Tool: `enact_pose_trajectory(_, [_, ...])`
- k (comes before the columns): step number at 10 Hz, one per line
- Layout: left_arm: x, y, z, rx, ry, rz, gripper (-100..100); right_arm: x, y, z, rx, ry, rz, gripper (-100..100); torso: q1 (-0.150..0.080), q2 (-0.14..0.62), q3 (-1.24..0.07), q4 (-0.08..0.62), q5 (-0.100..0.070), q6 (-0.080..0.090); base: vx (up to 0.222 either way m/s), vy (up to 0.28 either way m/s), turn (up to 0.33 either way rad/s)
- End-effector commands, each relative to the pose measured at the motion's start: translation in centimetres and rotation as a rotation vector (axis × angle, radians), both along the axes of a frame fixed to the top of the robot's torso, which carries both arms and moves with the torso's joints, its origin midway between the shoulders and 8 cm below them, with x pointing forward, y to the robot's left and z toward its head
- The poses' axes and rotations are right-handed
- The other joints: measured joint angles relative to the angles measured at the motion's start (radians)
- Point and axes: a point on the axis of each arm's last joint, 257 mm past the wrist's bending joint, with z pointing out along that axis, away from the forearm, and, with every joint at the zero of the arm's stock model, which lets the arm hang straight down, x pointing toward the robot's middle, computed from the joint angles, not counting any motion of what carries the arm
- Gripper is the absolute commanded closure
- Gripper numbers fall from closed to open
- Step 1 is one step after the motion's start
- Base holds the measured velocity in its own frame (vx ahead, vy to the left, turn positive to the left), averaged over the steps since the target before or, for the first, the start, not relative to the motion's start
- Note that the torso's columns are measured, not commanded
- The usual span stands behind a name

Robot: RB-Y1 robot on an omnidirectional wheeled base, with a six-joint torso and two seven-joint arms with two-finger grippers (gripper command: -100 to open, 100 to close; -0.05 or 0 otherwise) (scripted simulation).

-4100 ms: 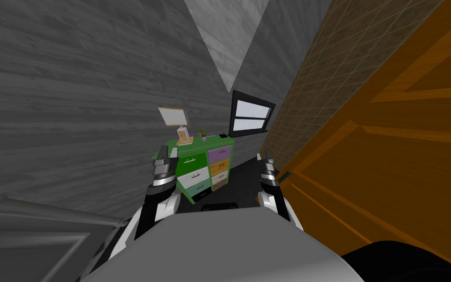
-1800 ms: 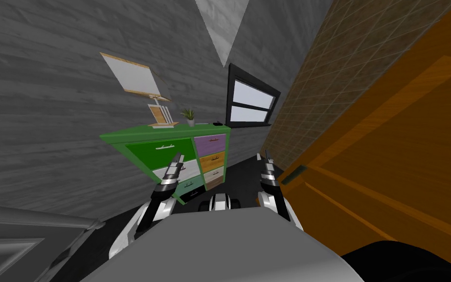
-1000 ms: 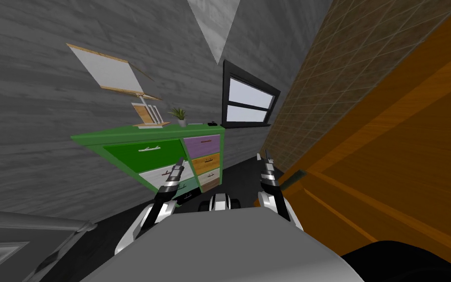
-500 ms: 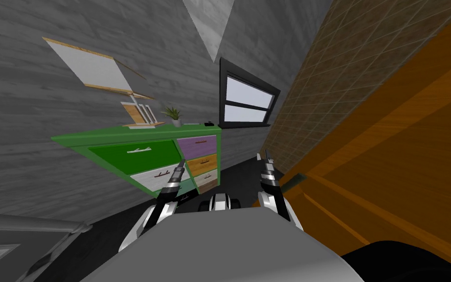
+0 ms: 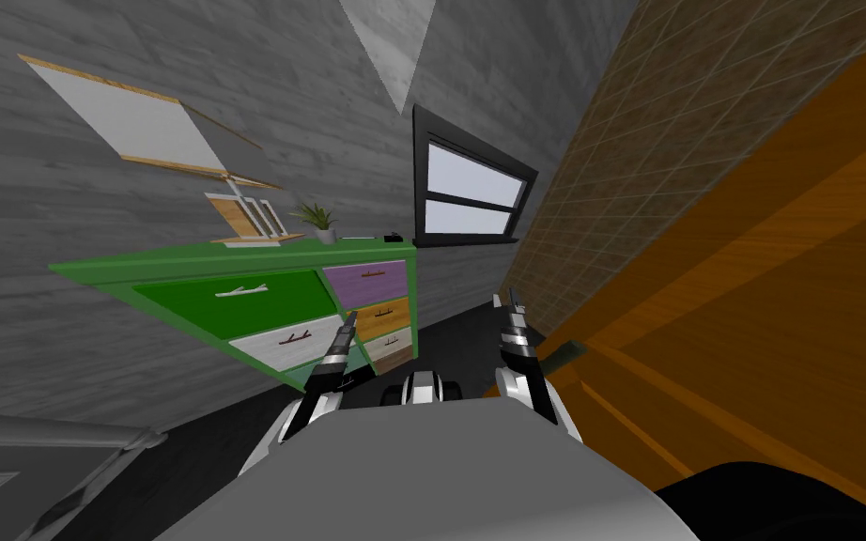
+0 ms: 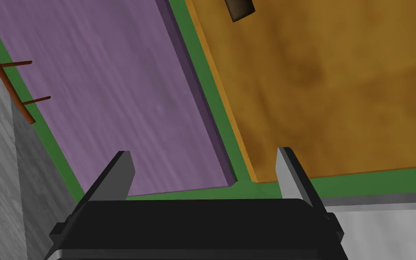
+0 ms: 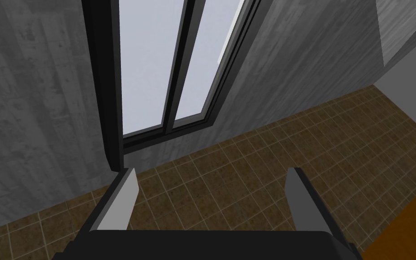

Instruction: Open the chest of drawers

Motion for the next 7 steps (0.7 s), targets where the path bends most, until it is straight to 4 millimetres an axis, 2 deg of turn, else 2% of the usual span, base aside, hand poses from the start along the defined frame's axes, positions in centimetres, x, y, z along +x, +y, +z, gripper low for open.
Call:
enact_pose_trajectory(1, [0.1, 0.4, -2.4, -0.020, 0.044, 0.023, -100, 0.0, 0.0, 0.0, 0.000, 0.000, 0.000, 0, 0.000, 0.000, 0.000, 0.000, 0.000, 0.000, 0.043, -0.104, 0.019])
enact_pose_trajectory(7, [-0.1, -1.1, -6.7, -0.127, 0.105, 0.077, -100, 0.0, 0.0, 0.0, 0.000, 0.000, 0.000, 0, 0.001, 0.001, 0.001, 0.000, 0.000, 0.000, 0.034, -0.079, 0.015])
